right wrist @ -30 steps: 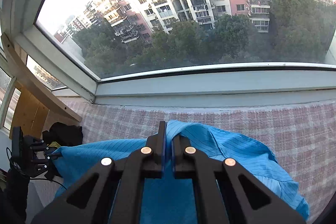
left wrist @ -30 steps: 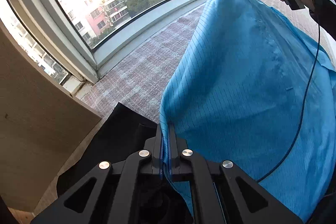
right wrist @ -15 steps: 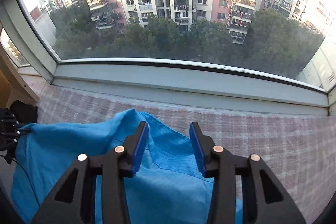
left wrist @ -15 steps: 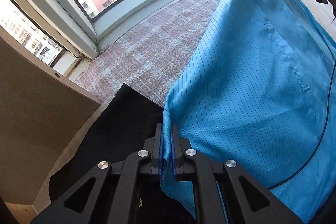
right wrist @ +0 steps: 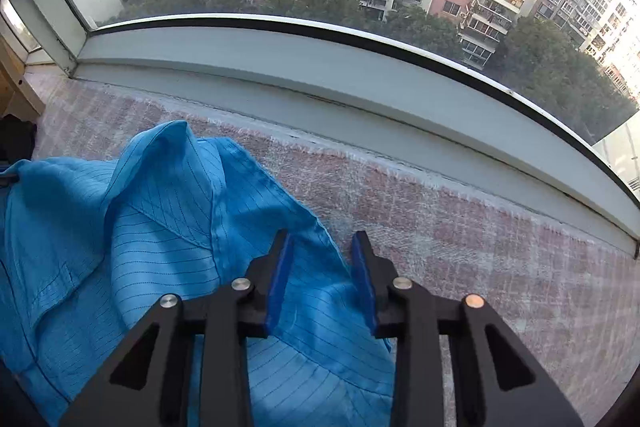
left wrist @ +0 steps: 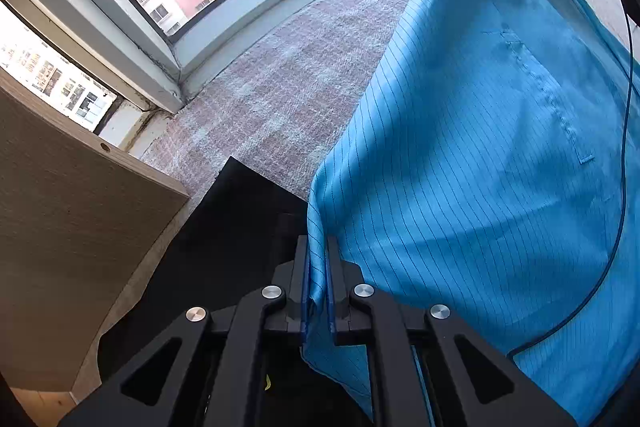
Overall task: Fold clothes
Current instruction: 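Grasp the coat hem with the right gripper while the left gripper grasps the coat edge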
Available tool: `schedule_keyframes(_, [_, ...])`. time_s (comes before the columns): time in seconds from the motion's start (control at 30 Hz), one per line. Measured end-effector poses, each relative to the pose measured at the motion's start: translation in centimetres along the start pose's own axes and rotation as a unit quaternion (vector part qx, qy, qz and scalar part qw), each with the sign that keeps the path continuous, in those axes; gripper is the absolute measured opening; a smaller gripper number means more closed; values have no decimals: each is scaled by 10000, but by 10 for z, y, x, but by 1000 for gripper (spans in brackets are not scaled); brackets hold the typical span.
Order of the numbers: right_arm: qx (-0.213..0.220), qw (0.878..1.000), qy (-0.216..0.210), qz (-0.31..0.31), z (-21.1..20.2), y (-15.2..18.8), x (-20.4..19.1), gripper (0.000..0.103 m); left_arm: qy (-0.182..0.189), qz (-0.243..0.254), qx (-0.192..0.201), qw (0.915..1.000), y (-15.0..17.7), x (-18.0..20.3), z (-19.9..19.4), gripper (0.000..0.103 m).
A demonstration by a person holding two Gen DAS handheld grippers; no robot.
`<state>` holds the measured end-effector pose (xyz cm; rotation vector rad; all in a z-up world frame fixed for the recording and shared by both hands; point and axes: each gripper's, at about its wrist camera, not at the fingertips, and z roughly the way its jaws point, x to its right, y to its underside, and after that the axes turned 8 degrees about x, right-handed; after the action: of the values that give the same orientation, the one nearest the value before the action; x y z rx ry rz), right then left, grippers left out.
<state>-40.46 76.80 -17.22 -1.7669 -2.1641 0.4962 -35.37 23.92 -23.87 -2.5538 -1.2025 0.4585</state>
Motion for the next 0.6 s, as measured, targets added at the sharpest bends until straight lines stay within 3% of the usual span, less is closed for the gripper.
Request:
schedule_keyframes(0.13, [80, 9980, 250, -580, -19, 1, -20, 1, -28, 39, 2, 10000, 0, 2, 0, 7])
schedule_keyframes(0.23, [732, 9920, 858, -567, -53, -7, -16, 1, -47, 64, -2, 10000, 0, 4, -1, 7])
schedule_keyframes(0.33, [1597, 9763, 1423, -314, -87, -22, -2, 1, -42, 56, 9, 10000, 1, 5, -1, 7])
schedule_keyframes(0.37, [1566, 9765, 1465, -225, -84, -27, 3, 1, -36, 40, 13, 10000, 1, 5, 0, 7])
schedule_keyframes(0.5, [699, 9833, 1667, -198, -40, -34, 14, 2, -6, -39, 21, 10000, 3, 0, 2, 8])
schedule_keyframes(0.6, [620, 9837, 1686, -111, -38, -29, 15, 18, 20, -78, 11, 10000, 5, 0, 1, 8])
